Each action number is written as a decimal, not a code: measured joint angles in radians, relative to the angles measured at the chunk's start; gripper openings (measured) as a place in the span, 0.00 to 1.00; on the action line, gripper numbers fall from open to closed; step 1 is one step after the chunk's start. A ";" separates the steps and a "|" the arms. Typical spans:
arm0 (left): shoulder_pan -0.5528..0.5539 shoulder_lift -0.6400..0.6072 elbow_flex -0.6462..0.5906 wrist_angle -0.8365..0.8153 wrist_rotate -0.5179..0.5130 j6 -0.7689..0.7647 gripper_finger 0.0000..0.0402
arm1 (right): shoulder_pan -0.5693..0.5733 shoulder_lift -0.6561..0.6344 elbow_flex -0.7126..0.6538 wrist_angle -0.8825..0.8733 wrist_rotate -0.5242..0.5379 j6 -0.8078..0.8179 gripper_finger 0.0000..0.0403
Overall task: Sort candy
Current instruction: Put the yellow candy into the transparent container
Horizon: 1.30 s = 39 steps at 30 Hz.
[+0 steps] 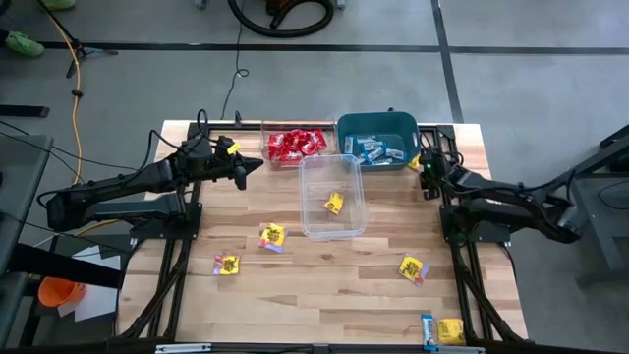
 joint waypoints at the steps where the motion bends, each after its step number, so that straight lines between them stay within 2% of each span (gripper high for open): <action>1: 0.000 0.000 0.000 0.000 0.000 0.000 0.00 | 0.000 0.011 0.002 0.006 0.002 0.008 0.60; 6: 0.000 0.001 0.000 0.000 -0.002 0.001 0.00 | 0.000 0.054 0.005 0.022 0.010 0.014 0.59; 9: 0.000 0.002 0.000 0.000 -0.004 0.001 0.00 | 0.000 0.071 0.004 0.028 0.009 0.012 0.54; 12: 0.000 0.002 0.000 0.000 -0.005 0.000 0.00 | 0.001 0.076 0.002 0.027 0.012 0.029 0.41; 17: 0.000 0.002 0.000 0.000 -0.005 0.000 0.00 | 0.001 0.079 -0.002 0.013 0.012 0.038 0.07; 18: 0.000 0.002 0.000 0.000 -0.005 0.000 0.00 | 0.003 0.080 -0.002 0.014 0.017 0.038 0.04; 22: 0.000 0.002 0.000 0.000 -0.005 -0.020 0.00 | 0.005 0.078 -0.002 0.015 0.029 0.036 0.04; 25: 0.000 0.002 0.000 -0.001 -0.004 -0.027 0.00 | 0.019 0.060 -0.003 0.016 0.068 -0.031 0.01; 32: 0.000 0.002 0.000 -0.001 -0.004 -0.027 0.00 | 0.040 -0.064 -0.003 -0.025 0.068 -0.144 0.00; 39: 0.000 0.002 0.000 0.000 -0.003 -0.027 0.00 | 0.090 -0.238 0.003 -0.237 0.035 -0.232 0.00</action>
